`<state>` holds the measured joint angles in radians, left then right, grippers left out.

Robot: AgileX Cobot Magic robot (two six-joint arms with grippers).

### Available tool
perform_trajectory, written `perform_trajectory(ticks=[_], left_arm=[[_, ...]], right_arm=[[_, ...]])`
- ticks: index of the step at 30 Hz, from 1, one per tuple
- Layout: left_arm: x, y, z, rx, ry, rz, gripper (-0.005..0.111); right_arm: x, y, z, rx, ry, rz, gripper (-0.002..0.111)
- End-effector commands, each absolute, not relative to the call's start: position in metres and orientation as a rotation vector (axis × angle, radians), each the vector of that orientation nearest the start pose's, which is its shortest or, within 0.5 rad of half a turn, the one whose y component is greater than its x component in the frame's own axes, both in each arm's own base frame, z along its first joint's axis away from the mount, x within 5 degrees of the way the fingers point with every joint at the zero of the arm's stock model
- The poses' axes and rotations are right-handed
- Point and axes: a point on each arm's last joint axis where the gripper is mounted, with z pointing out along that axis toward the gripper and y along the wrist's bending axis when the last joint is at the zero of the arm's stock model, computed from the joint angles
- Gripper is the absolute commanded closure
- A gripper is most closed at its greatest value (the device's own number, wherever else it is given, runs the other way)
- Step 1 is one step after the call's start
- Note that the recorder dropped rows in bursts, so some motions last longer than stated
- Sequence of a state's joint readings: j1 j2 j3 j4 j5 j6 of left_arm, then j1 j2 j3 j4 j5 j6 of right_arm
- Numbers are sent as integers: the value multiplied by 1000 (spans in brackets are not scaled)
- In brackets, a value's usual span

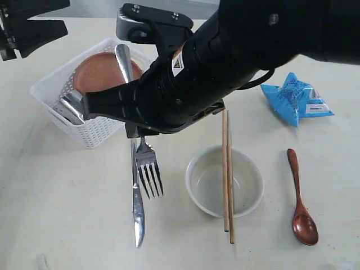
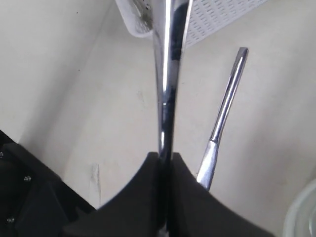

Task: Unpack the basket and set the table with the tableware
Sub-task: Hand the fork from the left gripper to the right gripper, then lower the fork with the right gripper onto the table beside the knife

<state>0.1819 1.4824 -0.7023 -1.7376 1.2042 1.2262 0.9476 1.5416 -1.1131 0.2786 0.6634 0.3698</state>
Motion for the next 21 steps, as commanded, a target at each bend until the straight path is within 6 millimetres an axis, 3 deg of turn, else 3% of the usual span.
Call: perform_trajectory(ticks=[1,3,6,12,21], left_arm=[[265,-33,259,-41,1907,-1483,54],[265,-33,259,-41,1907,-1483,70],[265,-33,259,-35,1905,-1479,107],[265,-33,259,-17,1901,-1466,105],[265,-33,259,-17,1901,-1466,105]], right_arm=[[167,287,245,-574,2780,692,109],[165,294,233,-568,2823,666,109],[164,300,218,-533,2878,634,109],[168,302,205,-475,2904,580,109],[174,300,200,-374,2885,494,109]])
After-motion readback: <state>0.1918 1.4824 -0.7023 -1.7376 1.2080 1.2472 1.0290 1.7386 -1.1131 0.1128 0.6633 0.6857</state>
